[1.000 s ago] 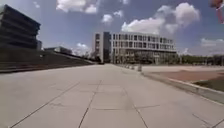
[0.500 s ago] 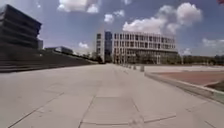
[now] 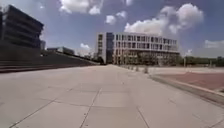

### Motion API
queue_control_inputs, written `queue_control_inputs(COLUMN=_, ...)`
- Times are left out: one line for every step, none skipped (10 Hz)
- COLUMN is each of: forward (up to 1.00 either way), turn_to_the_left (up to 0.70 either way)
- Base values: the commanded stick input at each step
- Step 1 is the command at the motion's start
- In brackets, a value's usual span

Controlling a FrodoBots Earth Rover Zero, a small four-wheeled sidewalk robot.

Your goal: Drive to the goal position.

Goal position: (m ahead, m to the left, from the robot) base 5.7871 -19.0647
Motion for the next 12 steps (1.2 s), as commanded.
queue_control_inputs(forward=0.7, turn_to_the_left=0.0)
queue_control_inputs(forward=0.7, turn_to_the_left=0.0)
queue_control_inputs(forward=0.7, turn_to_the_left=0.0)
queue_control_inputs(forward=0.7, turn_to_the_left=0.0)
queue_control_inputs(forward=0.7, turn_to_the_left=0.0)
queue_control_inputs(forward=0.7, turn_to_the_left=0.0)
queue_control_inputs(forward=0.7, turn_to_the_left=0.0)
queue_control_inputs(forward=0.7, turn_to_the_left=0.0)
queue_control_inputs(forward=0.7, turn_to_the_left=0.0)
queue_control_inputs(forward=0.7, turn_to_the_left=0.0)
queue_control_inputs(forward=0.7, turn_to_the_left=0.0)
queue_control_inputs(forward=0.7, turn_to_the_left=0.0)
